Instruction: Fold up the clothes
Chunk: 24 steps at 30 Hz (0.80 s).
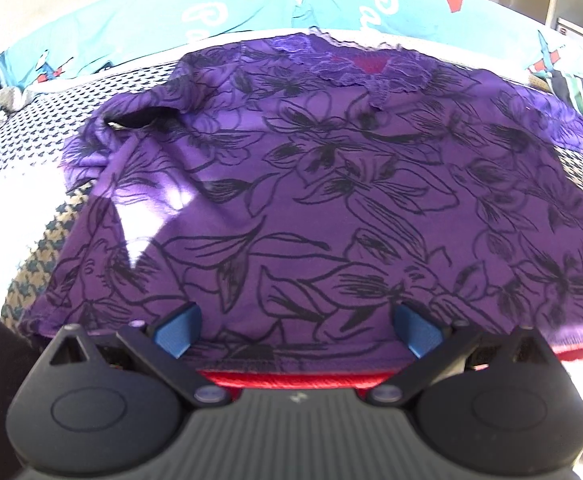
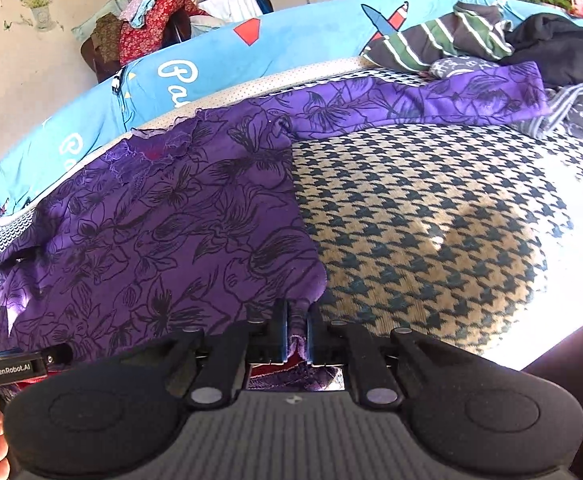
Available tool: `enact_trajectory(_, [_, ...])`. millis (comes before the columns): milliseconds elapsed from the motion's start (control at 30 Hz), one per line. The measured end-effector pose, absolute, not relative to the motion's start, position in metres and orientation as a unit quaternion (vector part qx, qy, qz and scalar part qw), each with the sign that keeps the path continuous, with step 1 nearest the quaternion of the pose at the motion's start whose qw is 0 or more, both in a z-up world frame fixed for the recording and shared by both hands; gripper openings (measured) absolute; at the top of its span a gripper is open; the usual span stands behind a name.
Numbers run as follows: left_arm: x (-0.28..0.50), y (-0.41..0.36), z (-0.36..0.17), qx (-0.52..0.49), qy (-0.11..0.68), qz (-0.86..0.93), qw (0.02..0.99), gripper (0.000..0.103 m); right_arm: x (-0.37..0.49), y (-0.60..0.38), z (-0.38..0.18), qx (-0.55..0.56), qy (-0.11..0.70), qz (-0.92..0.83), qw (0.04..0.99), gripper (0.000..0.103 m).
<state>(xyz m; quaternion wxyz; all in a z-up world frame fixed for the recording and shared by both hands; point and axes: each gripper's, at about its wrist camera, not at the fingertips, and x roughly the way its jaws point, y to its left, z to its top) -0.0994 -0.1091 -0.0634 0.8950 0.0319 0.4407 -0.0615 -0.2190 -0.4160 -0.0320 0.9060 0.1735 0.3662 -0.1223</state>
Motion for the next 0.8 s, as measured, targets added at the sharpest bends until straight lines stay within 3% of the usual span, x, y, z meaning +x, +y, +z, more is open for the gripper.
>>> enact_trajectory(267, [-0.104,-0.092,-0.067,0.026,0.464,-0.035,0.885,0.103,-0.217,-0.404,-0.036,0.114,0.397,-0.177,0.893,0.009])
enact_trajectory(467, [-0.113,-0.086,-0.071,0.042,0.476,-0.035,0.878,0.103,-0.23,-0.409,-0.023,0.139,0.339,-0.194,0.91,0.022])
enact_trajectory(633, [-0.12,-0.08,-0.071,0.039,0.48,-0.038,0.876,0.103,-0.216,-0.379,-0.022,0.093,0.344,-0.13,0.925,0.023])
enact_trajectory(800, [-0.121,-0.072,-0.06,0.034,0.456,-0.025,0.889,0.103,-0.203,-0.344,-0.024,0.061,0.348,-0.066,0.933,0.035])
